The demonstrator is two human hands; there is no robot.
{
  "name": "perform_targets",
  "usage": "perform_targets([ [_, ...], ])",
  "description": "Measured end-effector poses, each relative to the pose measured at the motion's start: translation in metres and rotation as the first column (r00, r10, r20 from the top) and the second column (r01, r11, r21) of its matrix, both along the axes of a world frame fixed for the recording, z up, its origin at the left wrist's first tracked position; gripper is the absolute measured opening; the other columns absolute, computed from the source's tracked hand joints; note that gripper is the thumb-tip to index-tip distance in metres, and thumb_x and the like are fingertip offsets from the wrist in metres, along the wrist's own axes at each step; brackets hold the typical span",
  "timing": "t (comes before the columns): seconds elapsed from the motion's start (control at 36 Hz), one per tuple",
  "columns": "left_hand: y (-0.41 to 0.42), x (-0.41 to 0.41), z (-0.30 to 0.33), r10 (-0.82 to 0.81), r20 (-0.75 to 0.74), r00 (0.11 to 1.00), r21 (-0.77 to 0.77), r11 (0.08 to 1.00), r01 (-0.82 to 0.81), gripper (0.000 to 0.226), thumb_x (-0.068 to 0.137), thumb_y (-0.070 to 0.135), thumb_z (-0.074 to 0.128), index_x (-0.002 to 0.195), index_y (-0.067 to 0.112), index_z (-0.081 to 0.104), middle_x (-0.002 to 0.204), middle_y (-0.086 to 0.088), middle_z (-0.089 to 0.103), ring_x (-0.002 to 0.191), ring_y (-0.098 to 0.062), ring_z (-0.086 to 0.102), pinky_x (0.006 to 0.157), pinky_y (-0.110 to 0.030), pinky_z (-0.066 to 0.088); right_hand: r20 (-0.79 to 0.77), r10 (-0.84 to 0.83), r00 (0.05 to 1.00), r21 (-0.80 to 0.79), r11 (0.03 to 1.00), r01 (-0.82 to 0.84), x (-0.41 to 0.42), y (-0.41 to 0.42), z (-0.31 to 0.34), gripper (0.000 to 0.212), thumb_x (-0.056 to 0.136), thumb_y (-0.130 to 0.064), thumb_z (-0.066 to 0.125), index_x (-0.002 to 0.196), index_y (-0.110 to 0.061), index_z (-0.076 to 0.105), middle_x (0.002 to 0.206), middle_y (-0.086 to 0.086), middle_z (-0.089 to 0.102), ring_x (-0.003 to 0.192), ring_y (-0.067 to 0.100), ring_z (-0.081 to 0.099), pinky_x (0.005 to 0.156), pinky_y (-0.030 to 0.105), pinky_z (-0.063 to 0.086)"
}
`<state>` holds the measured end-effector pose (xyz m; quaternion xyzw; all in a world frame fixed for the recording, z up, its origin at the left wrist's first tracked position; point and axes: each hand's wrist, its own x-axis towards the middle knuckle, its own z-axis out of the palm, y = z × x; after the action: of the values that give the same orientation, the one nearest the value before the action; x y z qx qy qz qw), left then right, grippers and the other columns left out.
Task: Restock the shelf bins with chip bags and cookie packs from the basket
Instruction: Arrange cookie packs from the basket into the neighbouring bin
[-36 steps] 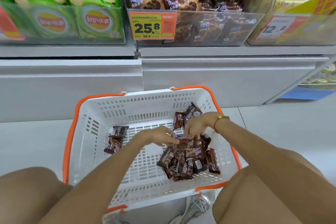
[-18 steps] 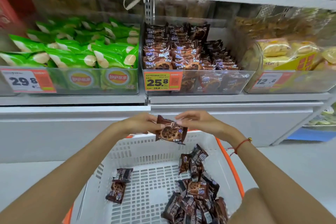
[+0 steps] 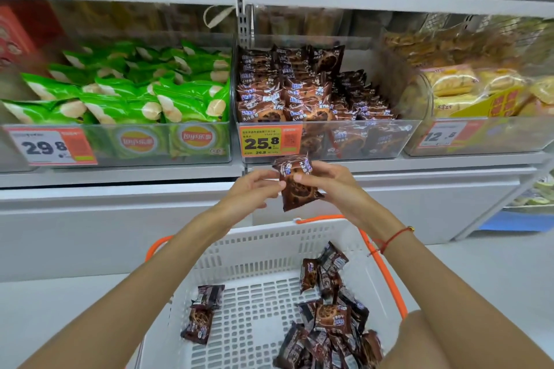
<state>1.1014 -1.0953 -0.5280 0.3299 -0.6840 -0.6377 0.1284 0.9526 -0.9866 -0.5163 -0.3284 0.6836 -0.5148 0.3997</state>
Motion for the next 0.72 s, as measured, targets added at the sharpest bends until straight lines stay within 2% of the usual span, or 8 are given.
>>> perform_targets([
  [0.14, 0.005, -0.004, 0.011, 0.069, -0.17, 0.983, -0.209, 0.972, -0.104, 0.02, 0.093, 0.006, 0.057, 0.084, 0.024, 0.061, 0.08, 0.005, 0.067, 0.076, -0.007, 0.064, 0.066, -0.01, 0.044, -0.03, 0.003, 1.0, -0.055, 0.998, -0.005, 0.001, 0.006, 0.012, 0.017, 0.092, -0.024, 0.062, 0.106, -0.03, 0.069, 0.105, -0.004, 0.072, 0.098, 0.008, 0.066, 0.089, 0.027, 0.048],
  [0.25, 0.004, -0.006, 0.029, 0.053, -0.21, 0.976, -0.441, 0.886, -0.143, 0.017, 0.088, 0.012, 0.066, 0.087, 0.029, 0.065, 0.087, 0.013, 0.07, 0.082, -0.003, 0.064, 0.072, -0.021, 0.048, -0.054, -0.046, 0.998, -0.135, 0.99, 0.038, -0.002, 0.007, 0.028, 0.018, 0.092, -0.02, 0.062, 0.107, -0.027, 0.069, 0.1, -0.005, 0.074, 0.095, 0.01, 0.067, 0.09, 0.026, 0.05],
  [0.31, -0.003, -0.006, 0.045, 0.107, -0.274, 0.956, -0.581, 0.774, -0.253, 0.015, 0.087, 0.015, 0.066, 0.088, 0.03, 0.066, 0.088, 0.017, 0.069, 0.081, 0.0, 0.063, 0.072, -0.023, 0.049, -0.044, -0.1, 0.994, -0.182, 0.979, 0.09, -0.01, 0.006, 0.04, 0.023, 0.09, -0.019, 0.065, 0.113, -0.02, 0.067, 0.095, -0.012, 0.073, 0.091, 0.003, 0.065, 0.086, 0.021, 0.049],
  [0.36, -0.014, -0.007, 0.065, 0.168, -0.347, 0.923, -0.679, 0.634, -0.371, 0.012, 0.088, 0.019, 0.064, 0.091, 0.03, 0.066, 0.089, 0.021, 0.067, 0.083, 0.001, 0.061, 0.072, -0.024, 0.048, -0.045, -0.16, 0.986, -0.204, 0.968, 0.148, -0.022, 0.004, 0.055, 0.028, 0.085, -0.023, 0.07, 0.111, -0.027, 0.062, 0.089, -0.018, 0.071, 0.092, 0.001, 0.064, 0.086, 0.023, 0.047],
  [0.44, -0.036, -0.017, 0.089, 0.255, -0.379, 0.89, -0.811, 0.371, -0.452, 0.014, 0.09, 0.021, 0.06, 0.101, 0.029, 0.064, 0.096, 0.02, 0.061, 0.091, -0.005, 0.055, 0.076, -0.025, 0.043, -0.071, -0.251, 0.965, -0.208, 0.95, 0.232, -0.043, -0.004, 0.078, 0.036, 0.076, -0.032, 0.077, 0.108, -0.026, 0.062, 0.093, -0.007, 0.073, 0.095, 0.012, 0.066, 0.085, 0.029, 0.047],
  [0.53, -0.066, -0.034, 0.097, 0.322, -0.323, 0.89, -0.907, 0.163, -0.388, 0.02, 0.091, 0.023, 0.057, 0.111, 0.022, 0.061, 0.109, 0.006, 0.062, 0.102, -0.016, 0.051, 0.082, -0.032, 0.04, -0.144, -0.307, 0.941, -0.183, 0.943, 0.28, -0.062, -0.012, 0.098, 0.043, 0.073, -0.038, 0.079, 0.11, -0.023, 0.063, 0.105, 0.002, 0.07, 0.098, 0.017, 0.066, 0.083, 0.032, 0.049],
  [0.67, -0.093, -0.055, 0.093, 0.439, -0.156, 0.885, -0.958, 0.152, -0.244, 0.034, 0.097, 0.03, 0.045, 0.127, 0.018, 0.055, 0.126, 0.0, 0.056, 0.117, -0.02, 0.046, 0.096, -0.036, 0.035, -0.265, -0.372, 0.89, -0.172, 0.926, 0.336, -0.097, -0.033, 0.119, 0.033, 0.082, -0.028, 0.075, 0.11, -0.015, 0.062, 0.09, -0.001, 0.069, 0.065, 0.006, 0.063, 0.055, 0.015, 0.044],
  [0.72, -0.097, -0.058, 0.089, 0.481, -0.116, 0.869, -0.964, 0.155, -0.215, 0.037, 0.098, 0.031, 0.042, 0.13, 0.015, 0.052, 0.127, -0.003, 0.055, 0.117, -0.022, 0.046, 0.097, -0.037, 0.034, -0.295, -0.41, 0.863, -0.157, 0.912, 0.38, -0.112, -0.045, 0.12, 0.035, 0.083, -0.025, 0.074, 0.112, -0.012, 0.061, 0.09, 0.001, 0.068, 0.06, 0.007, 0.062, 0.052, 0.016, 0.046],
])
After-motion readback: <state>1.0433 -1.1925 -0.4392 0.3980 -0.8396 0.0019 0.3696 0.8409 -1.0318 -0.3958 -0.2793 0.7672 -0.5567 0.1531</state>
